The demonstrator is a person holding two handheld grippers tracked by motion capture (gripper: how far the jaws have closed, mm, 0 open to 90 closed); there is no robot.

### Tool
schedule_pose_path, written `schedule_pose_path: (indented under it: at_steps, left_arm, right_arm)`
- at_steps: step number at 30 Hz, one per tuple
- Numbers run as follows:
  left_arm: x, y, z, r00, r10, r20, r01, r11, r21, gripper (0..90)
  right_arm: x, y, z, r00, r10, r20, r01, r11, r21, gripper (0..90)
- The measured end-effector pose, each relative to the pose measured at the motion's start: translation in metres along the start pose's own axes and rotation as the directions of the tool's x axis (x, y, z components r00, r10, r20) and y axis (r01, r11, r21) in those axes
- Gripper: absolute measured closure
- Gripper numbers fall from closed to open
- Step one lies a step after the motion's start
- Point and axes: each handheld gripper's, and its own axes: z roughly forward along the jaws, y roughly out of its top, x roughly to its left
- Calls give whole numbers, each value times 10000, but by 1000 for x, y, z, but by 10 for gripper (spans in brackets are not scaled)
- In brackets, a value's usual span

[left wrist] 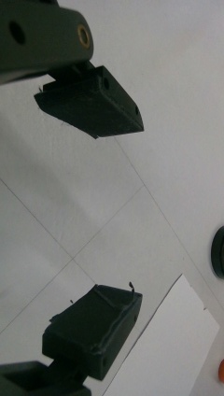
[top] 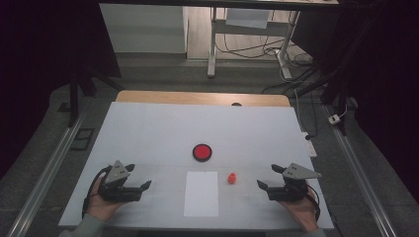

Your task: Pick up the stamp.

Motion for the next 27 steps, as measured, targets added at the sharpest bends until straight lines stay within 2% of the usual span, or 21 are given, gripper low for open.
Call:
schedule_pose_path:
  at_steps: [27]
  left_arm:
    - [0,-1,-2,10000,-19,-6,19,10000,-45,175]
  right_arm:
    - [4,2,3,9999,-139,-86,139,9999,79,191]
